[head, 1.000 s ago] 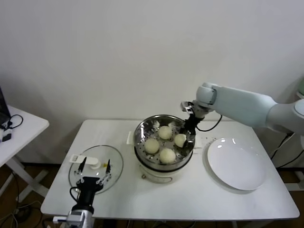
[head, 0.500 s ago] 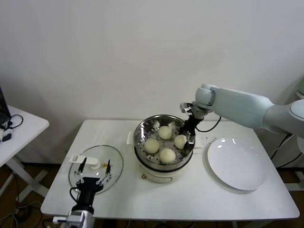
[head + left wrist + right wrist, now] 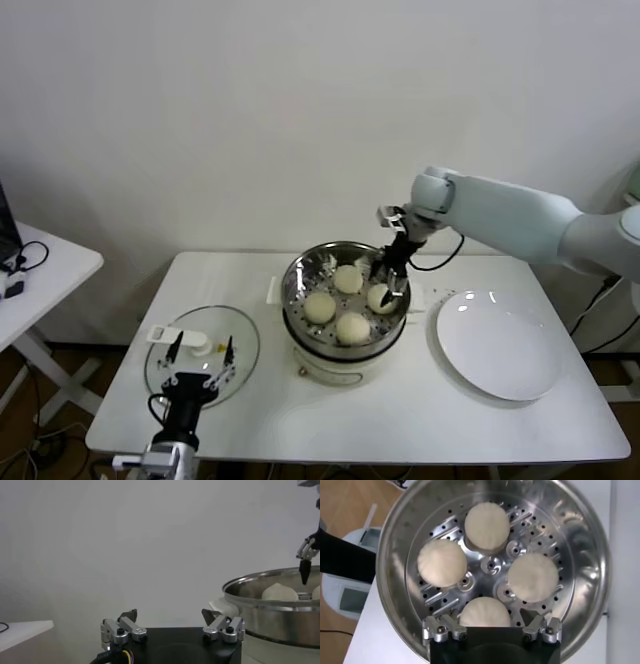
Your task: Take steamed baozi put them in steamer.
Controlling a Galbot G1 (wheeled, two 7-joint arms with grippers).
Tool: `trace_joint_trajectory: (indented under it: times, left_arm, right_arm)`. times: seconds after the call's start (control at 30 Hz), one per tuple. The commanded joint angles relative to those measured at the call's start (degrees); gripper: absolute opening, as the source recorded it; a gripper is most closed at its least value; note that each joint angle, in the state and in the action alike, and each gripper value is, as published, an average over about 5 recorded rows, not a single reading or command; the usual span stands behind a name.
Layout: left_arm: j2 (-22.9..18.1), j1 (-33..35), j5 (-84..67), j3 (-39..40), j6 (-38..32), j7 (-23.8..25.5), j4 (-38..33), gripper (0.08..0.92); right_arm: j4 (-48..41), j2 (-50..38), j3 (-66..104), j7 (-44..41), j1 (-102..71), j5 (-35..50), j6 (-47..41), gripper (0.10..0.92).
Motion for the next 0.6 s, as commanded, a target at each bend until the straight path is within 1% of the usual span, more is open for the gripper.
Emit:
trace_joint_trajectory:
  times: [0.03, 0.13, 0.2, 0.37, 0.5, 0.6]
  left_arm:
    - [-0.04, 0.00, -0.02, -0.06, -0.10, 0.00, 0.06, 0.823]
    - [-0.02, 0.00, 0.03, -0.04, -0.07, -0.03, 0.00, 0.823]
    - [-0.02, 0.11, 0.05, 0.02, 0.01, -0.07, -0.19, 0.823]
    - [-0.06, 0.02, -0.20, -0.25, -0.07, -0.28, -0.44, 0.823]
    - [-0.02, 0.48, -1.39, -0.61, 0.21, -0.55, -1.13, 0.823]
    - [0.21, 1.52, -1.70, -0.57, 0.12, -0.43, -1.80, 0.823]
  right_arm:
    - [3.90, -4.19, 2.33, -0.36, 3.68, 2.48, 0.23, 0.823]
    - [6.64, -7.59, 4.34, 0.67, 4.19, 2.73, 0.91, 0.823]
    - [8.76, -10.17, 6.28, 2.86, 3.78, 2.63, 2.39, 0.823]
    - [14.67, -17.97, 14.87, 16.23, -0.90, 1.82, 7.77, 0.823]
    - [22.51, -26.53, 21.50, 28.08, -6.78, 0.16, 9.27, 0.823]
    - [27.84, -32.39, 31.67, 32.86, -16.71, -1.41, 9.36, 0.823]
